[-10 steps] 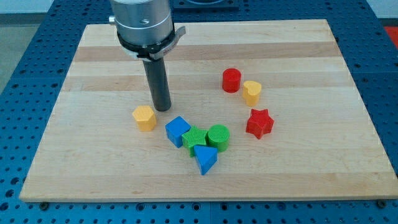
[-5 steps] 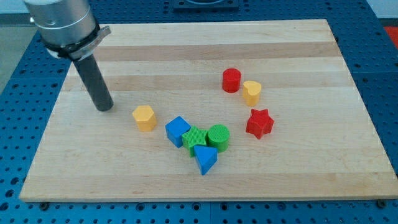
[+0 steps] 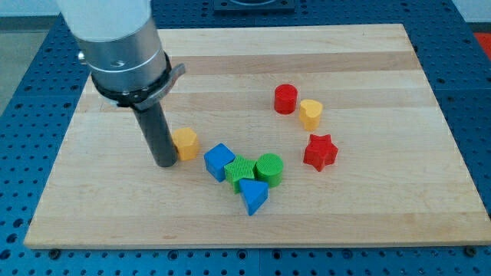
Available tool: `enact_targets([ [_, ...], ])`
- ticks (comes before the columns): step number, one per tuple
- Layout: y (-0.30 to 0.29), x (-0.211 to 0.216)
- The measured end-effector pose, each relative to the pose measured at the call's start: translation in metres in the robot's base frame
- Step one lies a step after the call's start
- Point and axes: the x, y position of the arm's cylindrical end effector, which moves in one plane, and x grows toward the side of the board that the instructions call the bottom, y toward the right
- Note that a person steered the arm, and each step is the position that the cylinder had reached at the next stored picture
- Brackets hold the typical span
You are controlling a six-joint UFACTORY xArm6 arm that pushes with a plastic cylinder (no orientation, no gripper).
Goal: Place the hexagon to the bottom left of the red star
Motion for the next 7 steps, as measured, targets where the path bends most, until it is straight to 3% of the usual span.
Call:
enact_targets([
  [7, 0.053, -0.087],
])
